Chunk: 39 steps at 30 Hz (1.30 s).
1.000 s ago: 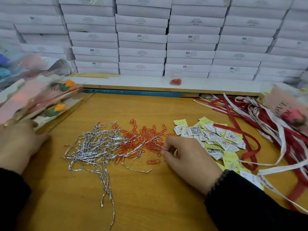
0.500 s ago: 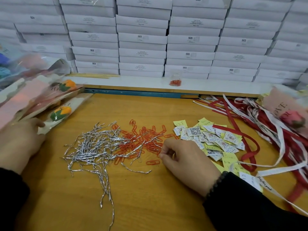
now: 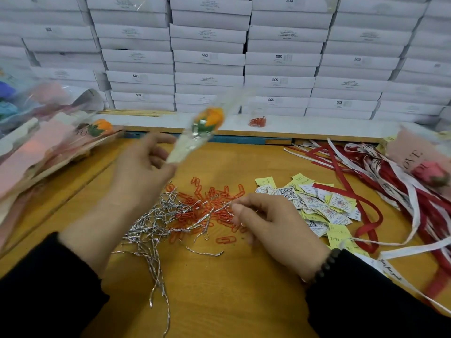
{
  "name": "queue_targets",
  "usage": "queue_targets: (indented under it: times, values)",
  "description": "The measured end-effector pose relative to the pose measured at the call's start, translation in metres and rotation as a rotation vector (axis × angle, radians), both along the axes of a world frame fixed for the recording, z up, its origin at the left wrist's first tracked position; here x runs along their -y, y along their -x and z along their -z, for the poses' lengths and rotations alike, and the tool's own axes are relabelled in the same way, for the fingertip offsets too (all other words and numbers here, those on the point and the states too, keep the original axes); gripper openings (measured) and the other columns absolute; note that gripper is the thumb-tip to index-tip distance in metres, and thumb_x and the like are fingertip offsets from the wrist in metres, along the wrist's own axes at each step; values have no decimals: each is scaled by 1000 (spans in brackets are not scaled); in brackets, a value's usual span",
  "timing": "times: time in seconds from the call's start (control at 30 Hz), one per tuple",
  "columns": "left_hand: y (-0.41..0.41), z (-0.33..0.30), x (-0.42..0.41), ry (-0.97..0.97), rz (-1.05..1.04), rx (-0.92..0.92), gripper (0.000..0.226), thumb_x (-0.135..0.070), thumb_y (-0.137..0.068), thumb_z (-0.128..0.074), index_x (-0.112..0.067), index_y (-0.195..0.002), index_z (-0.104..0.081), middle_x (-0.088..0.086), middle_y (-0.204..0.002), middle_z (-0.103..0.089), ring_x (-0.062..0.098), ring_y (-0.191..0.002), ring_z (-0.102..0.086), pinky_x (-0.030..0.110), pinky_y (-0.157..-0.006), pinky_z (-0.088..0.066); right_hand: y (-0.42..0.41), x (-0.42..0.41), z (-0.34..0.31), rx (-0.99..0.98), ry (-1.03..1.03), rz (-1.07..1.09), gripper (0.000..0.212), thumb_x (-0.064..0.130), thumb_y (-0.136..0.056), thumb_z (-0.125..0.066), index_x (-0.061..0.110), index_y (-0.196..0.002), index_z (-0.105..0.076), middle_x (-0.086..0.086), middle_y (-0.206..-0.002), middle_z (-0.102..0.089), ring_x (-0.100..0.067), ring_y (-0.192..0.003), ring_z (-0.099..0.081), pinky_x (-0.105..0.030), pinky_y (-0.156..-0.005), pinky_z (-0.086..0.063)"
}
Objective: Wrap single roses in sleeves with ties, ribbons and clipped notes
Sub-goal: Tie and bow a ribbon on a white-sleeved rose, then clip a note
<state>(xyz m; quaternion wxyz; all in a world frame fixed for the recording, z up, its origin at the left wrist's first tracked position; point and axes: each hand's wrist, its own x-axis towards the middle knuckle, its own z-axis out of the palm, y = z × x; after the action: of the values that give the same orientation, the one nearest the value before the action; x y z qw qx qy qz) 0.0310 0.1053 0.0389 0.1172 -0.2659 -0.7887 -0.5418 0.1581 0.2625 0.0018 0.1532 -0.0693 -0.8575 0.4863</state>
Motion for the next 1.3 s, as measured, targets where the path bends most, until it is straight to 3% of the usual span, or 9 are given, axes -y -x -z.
queue_targets:
  times: [0.13,0.3,0.43,0.53,0.63,0.77,0.9,1.13,1.3]
  values:
    - [-41,10,-26,86,212,22,42,1,-82,-61,-38,-98,-57,-5,-76,-48,-3,-52,-44,9,-48,-37,1,6,-5,0,376,-16,14,30,-91,-52,23,-95,-64,4,-86,-69,-6,-49,-57,-17,-47,-43]
    - [-64,28,-44,149,299,35,45,2,-81,-62,-37,-104,-56,-5,-84,-47,6,-72,-45,16,-64,-41,1,5,-1,13,687,101,24,24,-92,-53,11,-73,-57,2,-56,-62,-10,-47,-55,-19,-44,-42]
    - [-66,25,-44,123,336,126,41,-8,-79,-68,-37,-105,-54,1,-93,-52,8,-81,-49,14,-66,-43,4,-2,1,-28,780,174,23,15,-96,-48,10,-74,-53,-1,-51,-62,-12,-46,-57,-20,-42,-43]
    - [-64,16,-38,70,372,279,27,-20,-81,-68,-24,-106,-59,4,-92,-57,1,-71,-55,13,-57,-47,6,-15,-2,-57,812,202,18,11,-97,-43,9,-83,-53,0,-52,-62,-10,-42,-55,-19,-40,-42]
    - [-57,10,-29,108,454,526,32,-41,-73,-64,-16,-93,-69,2,-76,-66,2,-54,-60,13,-48,-46,5,-30,-3,-55,803,220,16,9,-97,-41,6,-86,-53,-3,-55,-60,-10,-38,-50,-20,-40,-41]
    - [-52,23,-28,179,549,693,40,-56,-61,-66,-17,-72,-72,6,-71,-64,19,-65,-54,26,-61,-41,8,-36,0,3,749,220,14,10,-98,-41,4,-89,-51,-14,-71,-56,-10,-37,-46,-22,-42,-38]
    - [-52,32,-32,63,623,807,55,-49,-62,-72,-3,-92,-70,4,-73,-62,16,-65,-53,25,-62,-42,7,-40,-2,-8,723,212,19,11,-99,-40,6,-85,-51,-15,-73,-54,-8,-36,-44,-20,-39,-36]
    - [-62,33,-36,-80,635,868,30,-20,-55,-76,-8,-82,-72,11,-76,-64,17,-61,-57,29,-65,-45,5,-32,-6,-20,745,117,19,15,-98,-43,4,-89,-55,-12,-67,-54,-9,-38,-44,-19,-39,-37]
    - [-65,29,-39,-172,464,790,25,-19,-59,-71,-10,-80,-62,5,-63,-62,15,-48,-53,22,-50,-41,-1,-24,-6,106,574,-2,19,29,-84,-62,10,-86,-63,4,-62,-63,-7,-47,-52,-17,-44,-42]
